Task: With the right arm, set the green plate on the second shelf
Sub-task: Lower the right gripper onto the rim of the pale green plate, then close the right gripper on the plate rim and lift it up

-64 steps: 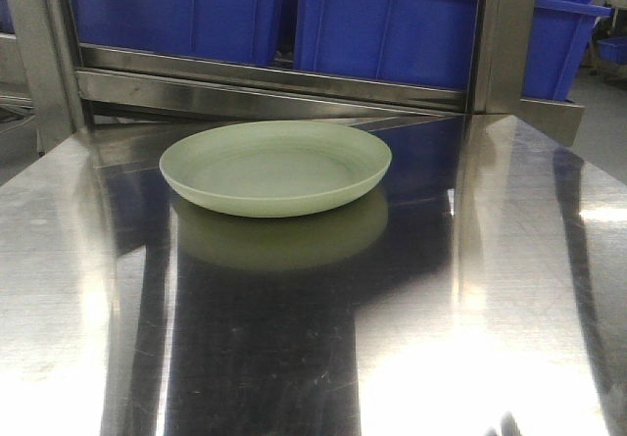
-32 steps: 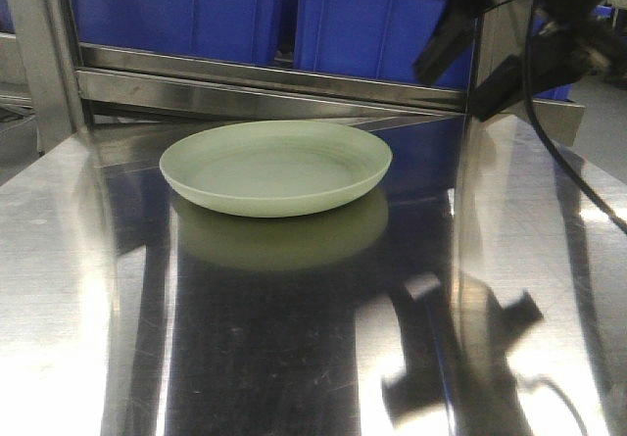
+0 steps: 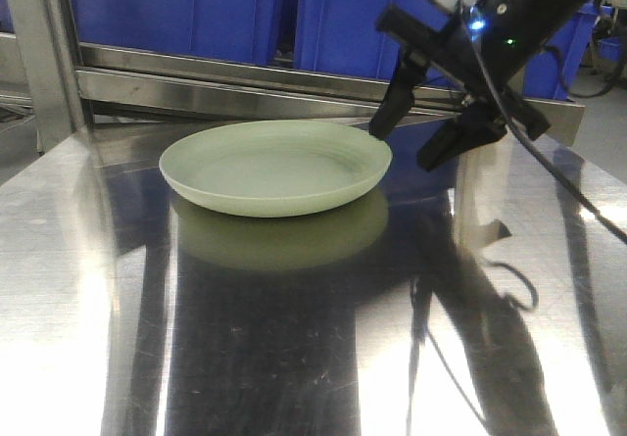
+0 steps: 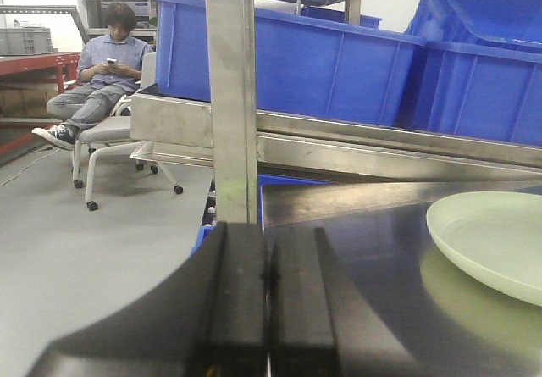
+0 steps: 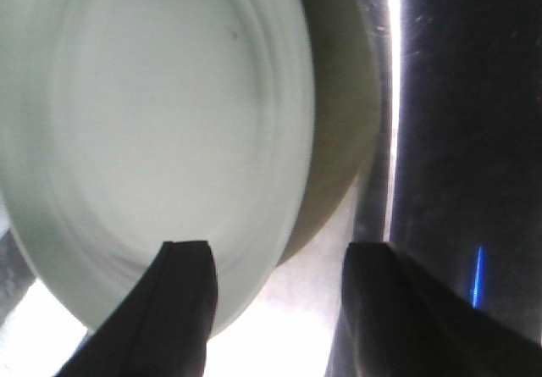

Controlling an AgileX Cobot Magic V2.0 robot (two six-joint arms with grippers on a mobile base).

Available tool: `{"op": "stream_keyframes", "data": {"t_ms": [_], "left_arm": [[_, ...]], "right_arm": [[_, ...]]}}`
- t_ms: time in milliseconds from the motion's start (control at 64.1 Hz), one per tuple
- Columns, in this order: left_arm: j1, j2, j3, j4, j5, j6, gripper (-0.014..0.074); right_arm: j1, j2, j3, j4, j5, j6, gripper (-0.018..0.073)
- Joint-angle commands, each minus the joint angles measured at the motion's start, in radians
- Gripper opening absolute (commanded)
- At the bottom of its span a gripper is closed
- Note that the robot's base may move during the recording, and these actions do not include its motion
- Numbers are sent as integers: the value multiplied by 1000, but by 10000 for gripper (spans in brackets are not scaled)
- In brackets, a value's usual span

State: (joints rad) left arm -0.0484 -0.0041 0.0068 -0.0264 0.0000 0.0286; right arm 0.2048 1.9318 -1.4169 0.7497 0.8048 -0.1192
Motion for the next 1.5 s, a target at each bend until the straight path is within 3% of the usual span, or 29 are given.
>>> {"op": "stream_keyframes", "data": {"t_ms": [0,390,546,670,982,1263,1481], "left_arm": [[-1,-18,40,-7,-81,-2,130],[-1,-18,40,-7,-81,-2,130],[-1,-18,40,-7,-81,-2,130],[-1,-18,40,-7,-81,-2,130],[-1,-18,40,-7,-81,-2,130],[-1,-18,40,-7,-81,-2,130],[-1,-18,40,-7,-81,-2,130]], "right_arm": [[-1,-16,-54,74,-2,3,457],[40,86,-134,105,-33,30,432],[37,93,-135,105,-38,32,249],[31,93,-145,105,-28,32,34],[14,31,-201,82,39,-25,53],[17,-214,-195,-143,12,-39,53],[17,-488,-121,-240,-60,-39,53]]}}
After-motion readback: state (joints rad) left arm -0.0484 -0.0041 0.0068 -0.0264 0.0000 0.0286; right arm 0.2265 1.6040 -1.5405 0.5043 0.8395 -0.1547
